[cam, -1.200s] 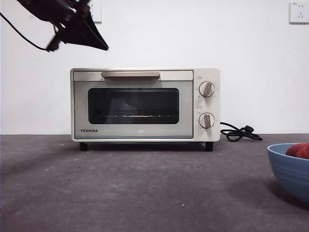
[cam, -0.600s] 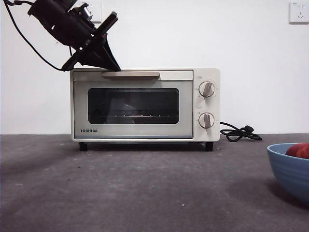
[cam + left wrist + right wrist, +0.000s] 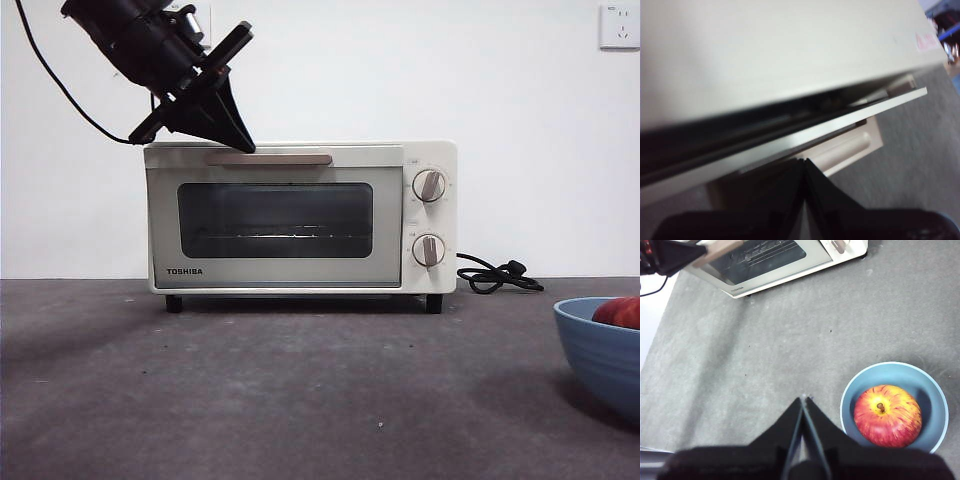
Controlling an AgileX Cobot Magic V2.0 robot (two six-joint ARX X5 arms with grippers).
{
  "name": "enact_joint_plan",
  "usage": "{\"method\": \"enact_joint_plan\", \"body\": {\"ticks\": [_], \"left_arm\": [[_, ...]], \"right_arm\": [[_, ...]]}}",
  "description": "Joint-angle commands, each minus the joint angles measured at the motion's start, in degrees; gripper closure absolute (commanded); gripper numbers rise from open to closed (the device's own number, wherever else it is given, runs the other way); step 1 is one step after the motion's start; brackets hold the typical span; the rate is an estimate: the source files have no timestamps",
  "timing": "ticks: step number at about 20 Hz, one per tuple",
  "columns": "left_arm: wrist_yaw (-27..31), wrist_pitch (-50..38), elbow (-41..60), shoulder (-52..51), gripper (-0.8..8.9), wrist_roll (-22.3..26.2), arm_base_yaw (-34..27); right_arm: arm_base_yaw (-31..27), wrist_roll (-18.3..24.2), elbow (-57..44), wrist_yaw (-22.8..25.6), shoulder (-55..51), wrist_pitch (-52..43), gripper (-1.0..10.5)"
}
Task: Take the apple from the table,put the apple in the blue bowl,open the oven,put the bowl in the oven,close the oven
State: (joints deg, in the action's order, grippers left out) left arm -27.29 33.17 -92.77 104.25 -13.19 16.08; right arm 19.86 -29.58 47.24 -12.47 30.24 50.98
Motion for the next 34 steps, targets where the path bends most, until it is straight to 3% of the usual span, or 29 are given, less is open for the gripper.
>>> {"method": "enact_joint_plan", "body": {"ticks": [1, 5, 9, 14, 25, 34], "left_arm": [[3.43, 5.55, 1.6, 2.25, 8.19, 4.11, 1.01], [10.82, 11.17, 1.6, 2.12, 8.19, 8.41, 2.64], [11.37, 12.66, 1.64, 1.66, 8.19, 8.48, 2.84], [16.96, 12.2, 3.72, -0.79, 8.19, 8.83, 4.42], [16.85, 0.76, 19.26, -8.92, 8.19, 3.45, 5.03], [18.4, 0.59, 19.8, -9.18, 8.19, 2.49, 8.26]], "right_arm": [[0.07, 0.2, 0.15, -0.17, -0.15, -0.35, 9.6], [0.07, 0.46, 0.15, -0.17, -0.15, -0.33, 9.6], [0.07, 1.09, 0.15, -0.17, -0.15, -0.13, 9.6], [0.07, 1.27, 0.15, -0.15, -0.15, -0.17, 9.6], [0.07, 2.8, 0.15, -0.11, -0.13, -0.13, 9.6], [0.07, 2.97, 0.15, 4.9, -0.13, -0.26, 9.6]]}}
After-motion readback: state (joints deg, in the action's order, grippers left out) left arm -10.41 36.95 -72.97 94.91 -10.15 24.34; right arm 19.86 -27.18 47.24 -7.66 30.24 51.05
